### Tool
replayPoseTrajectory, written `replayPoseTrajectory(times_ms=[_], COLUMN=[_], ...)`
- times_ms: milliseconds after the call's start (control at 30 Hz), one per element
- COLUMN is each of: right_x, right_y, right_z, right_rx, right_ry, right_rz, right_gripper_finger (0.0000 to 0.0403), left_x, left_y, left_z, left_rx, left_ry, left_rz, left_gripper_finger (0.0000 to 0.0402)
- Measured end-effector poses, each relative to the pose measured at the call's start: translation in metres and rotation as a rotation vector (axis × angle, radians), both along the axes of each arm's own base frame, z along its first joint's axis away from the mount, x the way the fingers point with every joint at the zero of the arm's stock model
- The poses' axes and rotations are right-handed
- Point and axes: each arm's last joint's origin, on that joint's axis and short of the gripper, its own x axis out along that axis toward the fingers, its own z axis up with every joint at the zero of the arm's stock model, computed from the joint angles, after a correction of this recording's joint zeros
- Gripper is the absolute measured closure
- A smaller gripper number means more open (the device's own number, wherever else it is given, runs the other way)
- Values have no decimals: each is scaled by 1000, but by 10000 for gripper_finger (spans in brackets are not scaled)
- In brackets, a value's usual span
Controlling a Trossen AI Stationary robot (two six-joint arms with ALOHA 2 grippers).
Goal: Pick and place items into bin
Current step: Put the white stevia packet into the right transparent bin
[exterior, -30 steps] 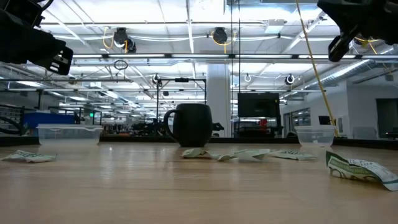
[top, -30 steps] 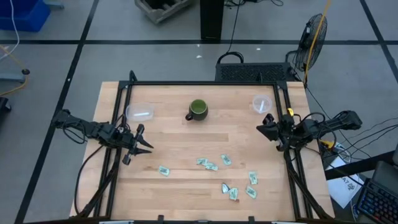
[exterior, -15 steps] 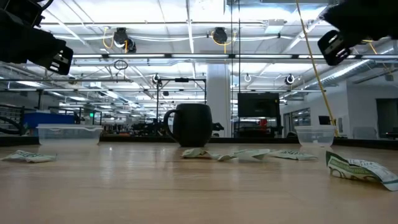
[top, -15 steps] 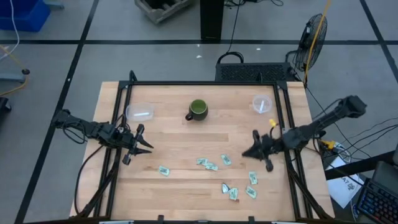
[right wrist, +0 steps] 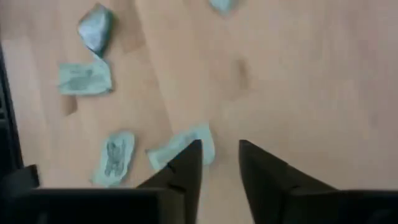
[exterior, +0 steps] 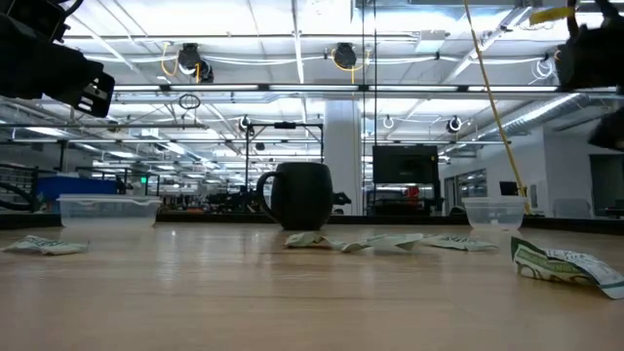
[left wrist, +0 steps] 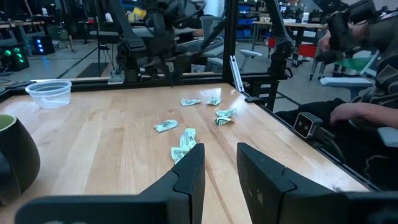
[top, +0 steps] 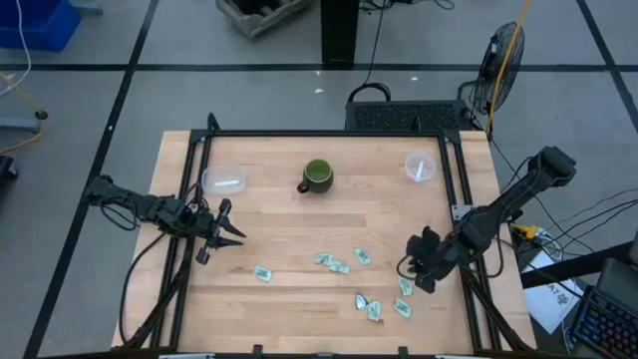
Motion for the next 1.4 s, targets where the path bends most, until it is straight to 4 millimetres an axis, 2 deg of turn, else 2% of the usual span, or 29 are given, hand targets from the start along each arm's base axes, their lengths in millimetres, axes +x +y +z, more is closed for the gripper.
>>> replayPoseTrajectory(times_ms=[133, 267, 467, 667, 1200, 1400], right_x=[-5, -6, -6, -11, -11, -9], right_y=[-2, -3, -3, -6, -6, -2], right_z=[-7, -18, -36, -46, -46, -52], right_rx=[81, 135, 246, 261, 257, 245], right_ry=[59, 49, -46, -18, -21, -12], right_rz=[-74, -125, -135, -121, -127, -126], right_gripper_finger=[242, 224, 231, 243, 248, 248], left_x=[0, 0, 0, 0, 0, 0], left_y=[0, 0, 0, 0, 0, 0], left_z=[0, 0, 0, 0, 0, 0], left_rx=[0, 0, 0, 0, 0, 0], left_ry=[1, 0, 0, 0, 0, 0], left_rz=[0, 0, 0, 0, 0, 0], left_gripper_finger=[304, 304, 304, 304, 304, 304])
